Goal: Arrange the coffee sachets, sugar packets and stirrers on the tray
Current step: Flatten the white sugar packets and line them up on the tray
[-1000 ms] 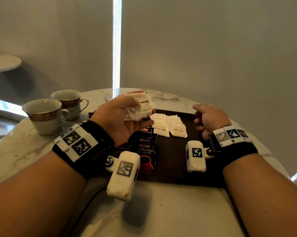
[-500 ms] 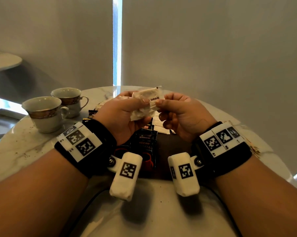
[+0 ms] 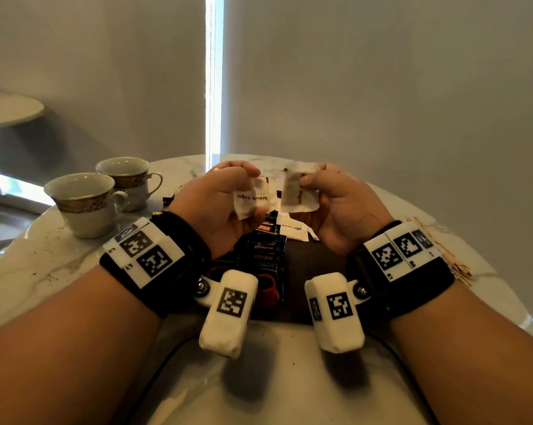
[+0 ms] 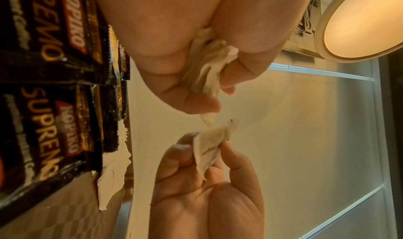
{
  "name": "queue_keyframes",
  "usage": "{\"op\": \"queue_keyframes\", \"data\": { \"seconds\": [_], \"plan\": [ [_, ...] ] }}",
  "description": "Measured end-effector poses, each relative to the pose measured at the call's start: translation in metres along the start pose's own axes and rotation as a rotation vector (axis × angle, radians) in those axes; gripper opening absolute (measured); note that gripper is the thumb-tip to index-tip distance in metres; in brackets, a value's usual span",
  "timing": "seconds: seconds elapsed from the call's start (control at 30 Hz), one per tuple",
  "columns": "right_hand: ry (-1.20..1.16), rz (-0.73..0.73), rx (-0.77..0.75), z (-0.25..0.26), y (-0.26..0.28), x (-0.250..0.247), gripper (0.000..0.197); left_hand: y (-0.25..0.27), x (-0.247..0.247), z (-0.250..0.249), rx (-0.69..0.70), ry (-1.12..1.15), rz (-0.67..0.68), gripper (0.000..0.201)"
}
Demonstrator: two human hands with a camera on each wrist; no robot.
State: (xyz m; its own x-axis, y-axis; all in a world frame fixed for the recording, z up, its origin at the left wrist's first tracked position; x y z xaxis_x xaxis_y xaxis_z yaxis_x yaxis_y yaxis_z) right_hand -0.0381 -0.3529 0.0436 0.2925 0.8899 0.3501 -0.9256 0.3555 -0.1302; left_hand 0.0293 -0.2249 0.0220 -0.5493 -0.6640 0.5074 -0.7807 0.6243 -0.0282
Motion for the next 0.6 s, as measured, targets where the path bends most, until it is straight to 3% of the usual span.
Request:
{"op": "queue_keyframes", "data": {
  "seconds": [0.07, 0.2, 0.27, 0.33, 0.43, 0.5, 0.6],
  "plan": [
    [0.029, 0.037, -0.001, -0.002, 0.000, 0.004, 0.022, 0.001, 0.005, 0.001, -0.027, 0.020, 0.056, 0.008],
    [0.040, 0.082, -0.011, -0.005, 0.002, 0.010, 0.038, 0.002, 0.014, 0.005, -0.052, -0.052, 0.167, 0.057],
    [0.052, 0.100, -0.016, -0.005, 0.003, 0.013, 0.043, 0.003, 0.013, 0.007, -0.054, -0.079, 0.157, 0.065],
    [0.049, 0.107, -0.015, -0.005, 0.003, 0.014, 0.041, 0.006, 0.013, 0.006, -0.054, -0.081, 0.130, 0.052],
    [0.055, 0.089, -0.015, -0.005, 0.003, 0.012, 0.042, 0.007, 0.012, 0.003, -0.042, -0.068, 0.100, 0.017],
    [0.125, 0.056, -0.012, -0.004, 0.004, 0.008, 0.042, 0.006, 0.011, 0.001, -0.023, -0.023, 0.076, 0.011],
    [0.192, 0.005, -0.015, -0.005, 0.003, 0.001, 0.022, 0.005, 0.008, 0.000, -0.012, 0.011, 0.046, 0.013]
  ]
}}
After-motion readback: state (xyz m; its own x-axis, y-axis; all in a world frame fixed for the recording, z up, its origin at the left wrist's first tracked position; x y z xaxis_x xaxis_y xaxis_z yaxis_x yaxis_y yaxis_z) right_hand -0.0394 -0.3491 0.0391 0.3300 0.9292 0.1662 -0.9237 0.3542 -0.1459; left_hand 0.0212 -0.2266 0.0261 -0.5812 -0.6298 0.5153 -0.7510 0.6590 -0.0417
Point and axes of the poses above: each hand's wrist, its own y-axis away from the middle knuckle, its own x-axis out of the palm, z = x × y, the point moved 9 cm from there along -y, towards the middle knuckle, and after that the axes turned 1 degree about y, right-handed, at the moved point
